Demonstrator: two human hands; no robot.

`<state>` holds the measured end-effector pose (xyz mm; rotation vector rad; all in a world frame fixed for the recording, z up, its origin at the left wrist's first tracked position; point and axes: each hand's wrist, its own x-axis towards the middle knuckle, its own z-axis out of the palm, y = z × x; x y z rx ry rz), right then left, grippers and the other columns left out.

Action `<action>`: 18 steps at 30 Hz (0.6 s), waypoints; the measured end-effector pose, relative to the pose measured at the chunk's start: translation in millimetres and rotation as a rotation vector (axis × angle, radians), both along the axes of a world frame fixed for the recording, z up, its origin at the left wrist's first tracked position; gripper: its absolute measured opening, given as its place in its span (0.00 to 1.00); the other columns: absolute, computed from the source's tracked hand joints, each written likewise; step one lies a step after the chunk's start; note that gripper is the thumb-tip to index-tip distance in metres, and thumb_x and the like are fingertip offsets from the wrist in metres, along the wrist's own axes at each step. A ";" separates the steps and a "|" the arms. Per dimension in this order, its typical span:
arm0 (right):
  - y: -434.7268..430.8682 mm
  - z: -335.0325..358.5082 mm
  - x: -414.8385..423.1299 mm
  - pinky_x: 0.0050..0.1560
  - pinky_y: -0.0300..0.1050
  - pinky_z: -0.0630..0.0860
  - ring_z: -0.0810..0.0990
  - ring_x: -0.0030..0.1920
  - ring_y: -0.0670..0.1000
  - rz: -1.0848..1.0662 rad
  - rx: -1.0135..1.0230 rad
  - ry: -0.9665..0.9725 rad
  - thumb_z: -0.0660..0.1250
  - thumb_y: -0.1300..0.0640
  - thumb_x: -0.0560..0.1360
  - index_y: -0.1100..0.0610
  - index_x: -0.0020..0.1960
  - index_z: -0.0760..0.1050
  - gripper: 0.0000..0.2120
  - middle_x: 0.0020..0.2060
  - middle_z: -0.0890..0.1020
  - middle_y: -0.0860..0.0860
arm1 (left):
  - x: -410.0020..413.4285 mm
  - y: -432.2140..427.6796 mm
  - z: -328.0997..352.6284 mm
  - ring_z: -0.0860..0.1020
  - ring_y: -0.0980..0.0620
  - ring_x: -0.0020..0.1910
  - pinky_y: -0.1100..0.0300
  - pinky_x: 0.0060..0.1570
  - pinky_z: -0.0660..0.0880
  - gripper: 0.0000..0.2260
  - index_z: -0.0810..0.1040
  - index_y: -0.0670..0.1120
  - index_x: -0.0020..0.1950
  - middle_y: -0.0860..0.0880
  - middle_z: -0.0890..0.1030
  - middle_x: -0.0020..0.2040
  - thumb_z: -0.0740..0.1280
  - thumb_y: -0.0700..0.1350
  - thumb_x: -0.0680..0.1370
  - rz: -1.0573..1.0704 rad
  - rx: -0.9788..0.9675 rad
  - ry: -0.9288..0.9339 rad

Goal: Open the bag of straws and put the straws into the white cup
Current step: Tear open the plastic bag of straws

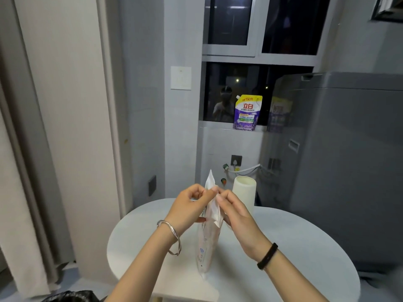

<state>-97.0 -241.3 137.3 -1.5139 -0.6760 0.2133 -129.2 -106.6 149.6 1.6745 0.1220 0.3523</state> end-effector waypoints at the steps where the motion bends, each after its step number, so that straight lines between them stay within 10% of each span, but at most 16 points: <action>1: 0.9 -0.3 -0.7 0.69 0.55 0.68 0.76 0.63 0.49 0.007 0.004 -0.001 0.58 0.53 0.79 0.60 0.44 0.70 0.11 0.62 0.78 0.49 | -0.3 0.6 -0.9 0.79 0.52 0.44 0.61 0.39 0.81 0.15 0.71 0.44 0.40 0.46 0.76 0.41 0.68 0.54 0.76 0.002 0.006 0.002; 10: 10.4 -6.9 -5.0 0.68 0.53 0.69 0.77 0.61 0.45 0.014 -0.006 0.035 0.55 0.54 0.80 0.55 0.45 0.73 0.11 0.66 0.75 0.45 | -9.8 4.5 -6.3 0.82 0.49 0.45 0.61 0.37 0.79 0.11 0.72 0.47 0.39 0.49 0.78 0.41 0.63 0.48 0.80 0.005 0.063 -0.042; 18: 16.2 -7.9 -7.0 0.69 0.53 0.68 0.73 0.66 0.50 0.012 -0.013 0.050 0.56 0.55 0.81 0.50 0.53 0.77 0.11 0.67 0.74 0.49 | -17.7 0.4 -6.0 0.77 0.49 0.36 0.43 0.47 0.79 0.15 0.71 0.43 0.38 0.47 0.75 0.39 0.63 0.51 0.80 0.055 0.192 -0.099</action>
